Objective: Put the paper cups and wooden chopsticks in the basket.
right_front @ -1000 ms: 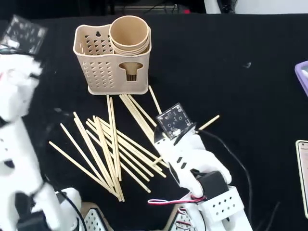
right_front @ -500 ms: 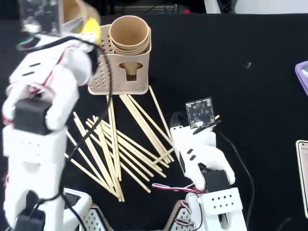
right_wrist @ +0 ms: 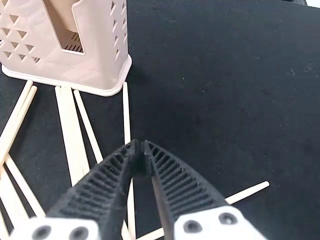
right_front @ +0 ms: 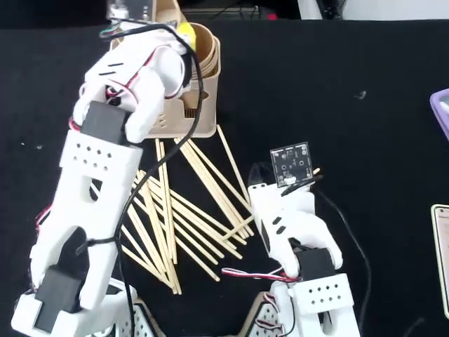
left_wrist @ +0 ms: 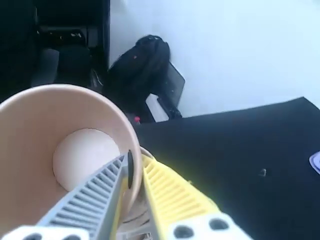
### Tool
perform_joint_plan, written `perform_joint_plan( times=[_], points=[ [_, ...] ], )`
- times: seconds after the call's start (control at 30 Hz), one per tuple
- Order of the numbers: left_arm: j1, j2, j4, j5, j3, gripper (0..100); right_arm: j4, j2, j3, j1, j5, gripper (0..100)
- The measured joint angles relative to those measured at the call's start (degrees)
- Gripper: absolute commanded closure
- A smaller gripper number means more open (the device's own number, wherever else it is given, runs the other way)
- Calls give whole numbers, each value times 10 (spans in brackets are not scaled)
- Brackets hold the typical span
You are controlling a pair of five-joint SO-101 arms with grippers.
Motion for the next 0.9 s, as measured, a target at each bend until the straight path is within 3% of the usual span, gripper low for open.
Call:
perform_joint_plan(
  times=[0.77, 0.9],
  points=[
    [73, 43, -7, -1, -9, 970, 0, 0, 0, 0, 0, 987],
    [73, 43, 33, -1, -18, 970, 0, 0, 0, 0, 0, 987]
  ],
)
